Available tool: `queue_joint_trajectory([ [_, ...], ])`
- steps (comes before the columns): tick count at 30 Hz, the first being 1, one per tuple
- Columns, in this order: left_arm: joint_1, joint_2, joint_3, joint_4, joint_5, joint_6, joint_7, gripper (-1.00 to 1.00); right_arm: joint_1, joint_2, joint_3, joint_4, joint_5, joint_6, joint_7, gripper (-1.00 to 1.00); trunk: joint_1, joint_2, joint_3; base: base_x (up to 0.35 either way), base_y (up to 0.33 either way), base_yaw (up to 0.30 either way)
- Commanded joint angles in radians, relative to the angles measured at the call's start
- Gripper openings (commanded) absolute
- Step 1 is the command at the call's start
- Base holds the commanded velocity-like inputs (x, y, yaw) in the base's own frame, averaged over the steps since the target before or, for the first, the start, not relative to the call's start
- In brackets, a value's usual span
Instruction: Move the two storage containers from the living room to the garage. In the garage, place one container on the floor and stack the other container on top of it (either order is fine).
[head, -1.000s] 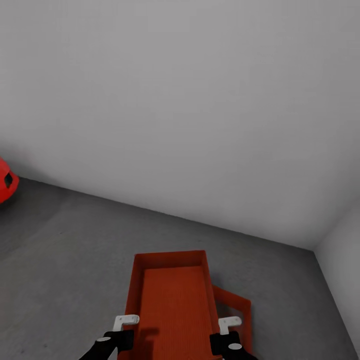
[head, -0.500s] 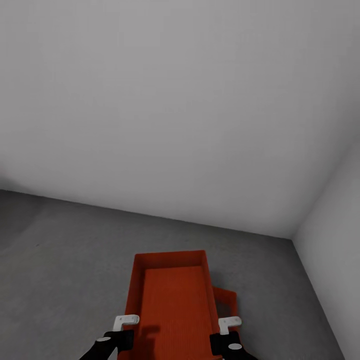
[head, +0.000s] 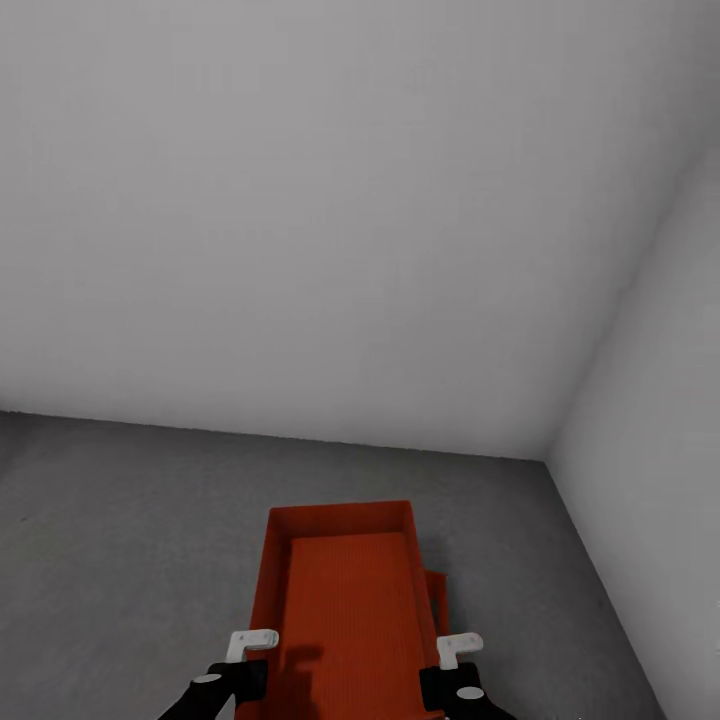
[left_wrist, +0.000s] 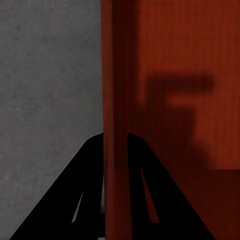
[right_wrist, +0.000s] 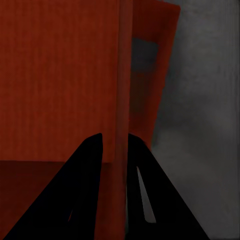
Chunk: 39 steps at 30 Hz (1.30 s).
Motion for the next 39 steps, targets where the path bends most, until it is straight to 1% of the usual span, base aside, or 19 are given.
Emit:
queue_joint_trajectory([
  [1,0.000,0.001,-0.014,-0.006,-0.015,0.001,0.011,-1.00,-0.001,-0.015,-0.006,0.022,-0.025,-0.005,-0.006,-1.00,0.000,-0.001,-0.001,0.000,0.000,-0.239],
  [34,0.000,0.001,-0.014,-0.006,-0.015,0.001,0.012,-1.00,-0.001,-0.015,-0.006,0.022,-0.025,-0.005,-0.006,-1.00,0.000,-0.001,-0.001,0.000,0.000,-0.238],
  [39,0.000,0.001,-0.014,-0.006,-0.015,0.001,0.011,-1.00,-0.002,-0.015,-0.006,0.022,-0.025,-0.005,-0.006,-1.00,0.000,-0.001,-0.001,0.000,0.000,-0.091],
])
